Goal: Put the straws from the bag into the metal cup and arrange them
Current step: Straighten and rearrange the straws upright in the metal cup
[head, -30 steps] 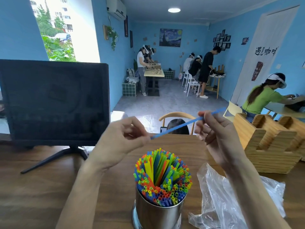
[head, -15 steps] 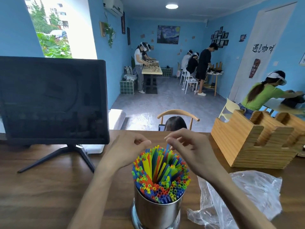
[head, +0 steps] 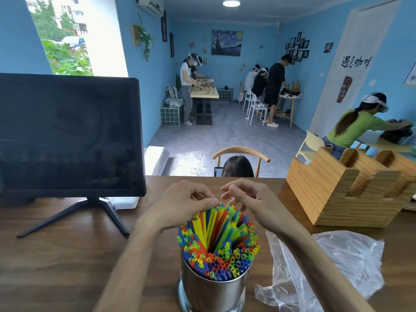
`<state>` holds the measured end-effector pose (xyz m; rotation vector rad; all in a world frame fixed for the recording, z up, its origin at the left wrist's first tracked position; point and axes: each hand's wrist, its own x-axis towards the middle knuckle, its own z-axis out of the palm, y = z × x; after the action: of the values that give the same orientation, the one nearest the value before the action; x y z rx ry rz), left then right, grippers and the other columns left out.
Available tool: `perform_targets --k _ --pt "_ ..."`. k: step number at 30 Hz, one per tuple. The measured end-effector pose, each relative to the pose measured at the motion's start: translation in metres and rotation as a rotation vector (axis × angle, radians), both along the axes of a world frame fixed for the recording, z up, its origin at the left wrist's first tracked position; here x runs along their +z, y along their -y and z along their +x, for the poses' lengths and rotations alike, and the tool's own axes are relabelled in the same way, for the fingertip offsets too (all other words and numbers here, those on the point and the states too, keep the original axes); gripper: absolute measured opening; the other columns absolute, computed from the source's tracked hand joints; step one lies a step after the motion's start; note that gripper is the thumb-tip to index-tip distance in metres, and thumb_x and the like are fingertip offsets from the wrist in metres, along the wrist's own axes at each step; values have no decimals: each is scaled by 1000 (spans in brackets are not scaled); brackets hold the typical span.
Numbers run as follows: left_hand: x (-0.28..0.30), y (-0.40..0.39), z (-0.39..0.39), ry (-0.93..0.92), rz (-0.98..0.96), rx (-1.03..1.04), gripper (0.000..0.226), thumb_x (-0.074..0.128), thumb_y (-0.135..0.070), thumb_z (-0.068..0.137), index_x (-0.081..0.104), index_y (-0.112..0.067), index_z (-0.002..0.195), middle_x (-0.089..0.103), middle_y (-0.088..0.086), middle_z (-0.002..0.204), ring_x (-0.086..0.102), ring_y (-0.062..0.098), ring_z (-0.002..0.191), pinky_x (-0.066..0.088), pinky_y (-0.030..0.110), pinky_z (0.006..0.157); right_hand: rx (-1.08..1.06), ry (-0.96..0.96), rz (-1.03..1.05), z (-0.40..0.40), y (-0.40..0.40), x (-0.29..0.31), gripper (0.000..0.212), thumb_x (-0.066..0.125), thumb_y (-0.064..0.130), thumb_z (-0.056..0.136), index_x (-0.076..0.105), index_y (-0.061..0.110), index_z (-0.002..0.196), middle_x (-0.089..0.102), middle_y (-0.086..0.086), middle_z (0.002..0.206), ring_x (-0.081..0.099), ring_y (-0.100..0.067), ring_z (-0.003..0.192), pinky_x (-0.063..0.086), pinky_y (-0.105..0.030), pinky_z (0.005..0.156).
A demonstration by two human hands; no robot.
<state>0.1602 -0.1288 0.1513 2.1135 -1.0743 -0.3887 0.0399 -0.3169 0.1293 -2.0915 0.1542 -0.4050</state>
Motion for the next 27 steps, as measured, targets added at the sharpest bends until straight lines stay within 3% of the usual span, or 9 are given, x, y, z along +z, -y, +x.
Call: perform_targets --k 4,10,13,17,20,24,27 --pt "-2 -2 2 -36 -92 24 10 68 -40 94 76 -36 90 73 -15 89 67 3 88 58 28 82 87 -125 40 -3 1 0 32 47 46 103 74 30 114 76 13 104 71 -5 96 57 -22 81" --pt "1 -7 3 -12 -243 48 12 72 -27 93 76 -38 90 73 -18 87 66 0 83 53 18 73 98 -157 119 -3 -1 2 27 65 46 93 80 22 93 78 -1 94 74 -23 94 57 -44 92" --pt "3 -9 1 16 -342 53 15 73 -23 93 76 -38 93 74 -14 85 69 5 81 57 23 74 66 -99 112 -1 0 2 24 71 43 89 80 20 88 77 -2 88 73 -22 89 59 -39 84" --pt "4 -12 0 73 -347 55 14 74 -22 92 76 -36 92 75 -15 86 70 5 85 58 23 78 45 37 171 -1 -1 7 27 69 43 85 76 17 86 75 -1 83 68 -12 76 56 -24 71" --pt "2 -15 1 113 -246 56 15 71 -24 94 76 -38 91 73 -21 87 67 -2 89 52 14 74 56 48 201 1 0 9 22 69 35 88 71 13 93 78 -2 87 72 -14 78 57 -23 70" --pt "1 -17 1 125 -127 15 13 70 -30 94 78 -40 90 73 -25 88 67 -4 88 56 22 74 67 14 199 0 2 9 7 70 17 94 70 14 100 80 0 91 73 -10 81 55 -19 68" --pt "3 -20 1 123 -114 25 11 69 -33 94 78 -39 92 73 -25 88 66 -4 90 54 19 74 110 -77 79 0 3 8 5 70 20 95 74 22 96 78 5 93 72 -7 90 55 -22 76"
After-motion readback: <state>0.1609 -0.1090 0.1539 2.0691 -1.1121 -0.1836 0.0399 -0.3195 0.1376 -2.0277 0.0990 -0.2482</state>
